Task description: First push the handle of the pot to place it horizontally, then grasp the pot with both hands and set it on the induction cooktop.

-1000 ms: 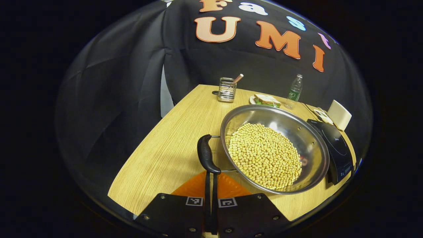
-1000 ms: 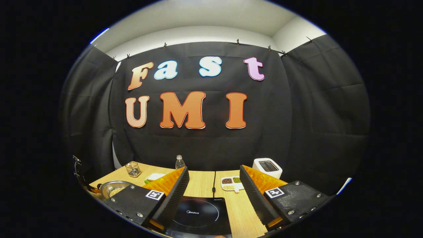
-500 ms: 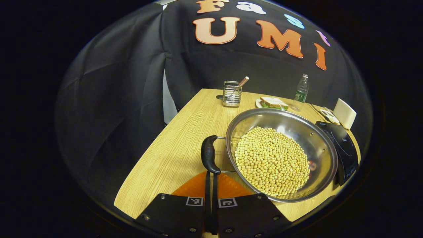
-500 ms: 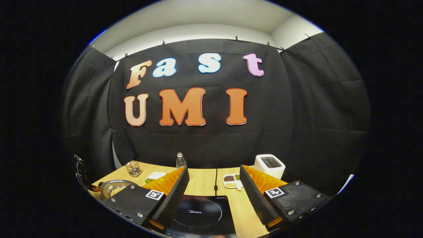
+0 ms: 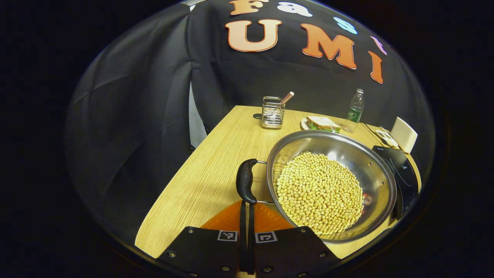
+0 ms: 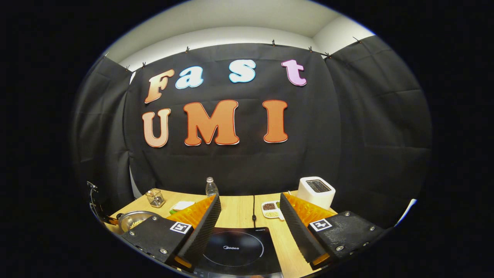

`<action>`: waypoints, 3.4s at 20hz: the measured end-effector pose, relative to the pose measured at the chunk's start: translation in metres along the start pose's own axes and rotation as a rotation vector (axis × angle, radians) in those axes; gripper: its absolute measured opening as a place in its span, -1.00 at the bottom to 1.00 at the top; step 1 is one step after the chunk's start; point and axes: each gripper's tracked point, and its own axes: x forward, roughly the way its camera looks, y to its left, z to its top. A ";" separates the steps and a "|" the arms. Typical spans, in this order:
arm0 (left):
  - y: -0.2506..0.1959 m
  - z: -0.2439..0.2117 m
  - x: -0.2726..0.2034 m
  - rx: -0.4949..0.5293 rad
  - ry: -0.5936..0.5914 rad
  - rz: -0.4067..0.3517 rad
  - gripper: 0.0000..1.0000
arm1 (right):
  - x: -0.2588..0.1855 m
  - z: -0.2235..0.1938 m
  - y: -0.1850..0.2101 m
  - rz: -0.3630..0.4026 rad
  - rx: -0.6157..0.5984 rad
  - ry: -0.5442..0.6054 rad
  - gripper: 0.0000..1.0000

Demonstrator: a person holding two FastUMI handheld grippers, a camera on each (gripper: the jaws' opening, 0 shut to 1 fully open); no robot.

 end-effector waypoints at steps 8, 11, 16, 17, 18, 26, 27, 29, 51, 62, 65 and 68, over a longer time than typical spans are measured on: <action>-0.003 0.008 -0.038 -0.047 -0.061 -0.005 -0.96 | 0.006 -0.030 0.071 0.119 0.051 0.054 0.92; -0.019 0.031 -0.057 -0.028 -0.145 -0.037 -0.96 | 0.011 -0.051 0.100 0.147 0.062 0.085 0.91; -0.032 0.053 -0.061 0.046 -0.187 -0.055 -0.56 | 0.032 -0.093 0.143 0.154 0.022 0.134 0.91; -0.033 0.054 -0.060 0.051 -0.184 -0.056 -0.55 | 0.037 -0.104 0.153 0.157 0.003 0.155 0.91; -0.034 0.055 -0.059 0.054 -0.181 -0.057 -0.55 | 0.038 -0.117 0.163 0.169 -0.006 0.183 0.91; -0.013 0.056 -0.023 0.042 -0.158 -0.014 0.41 | 0.051 -0.207 0.226 0.219 -0.034 0.368 0.92; -0.009 0.053 -0.019 0.038 -0.147 -0.004 0.42 | 0.051 -0.218 0.230 0.223 -0.044 0.390 0.92; -0.004 0.041 -0.008 0.047 -0.118 0.004 0.51 | 0.053 -0.239 0.238 0.230 -0.042 0.435 0.92; -0.025 0.015 0.019 -0.036 0.062 -0.023 0.02 | 0.061 -0.295 0.251 0.191 0.064 0.659 0.12; -0.080 0.085 -0.084 -0.029 -0.117 -0.065 0.02 | 0.031 -0.182 0.188 0.205 0.086 0.471 0.08; -0.106 0.091 -0.100 -0.015 -0.133 -0.088 -0.02 | 0.022 -0.166 0.162 0.187 0.093 0.447 0.07; -0.134 0.092 -0.106 -0.009 -0.128 -0.122 0.02 | 0.017 -0.160 0.132 0.161 0.103 0.440 0.07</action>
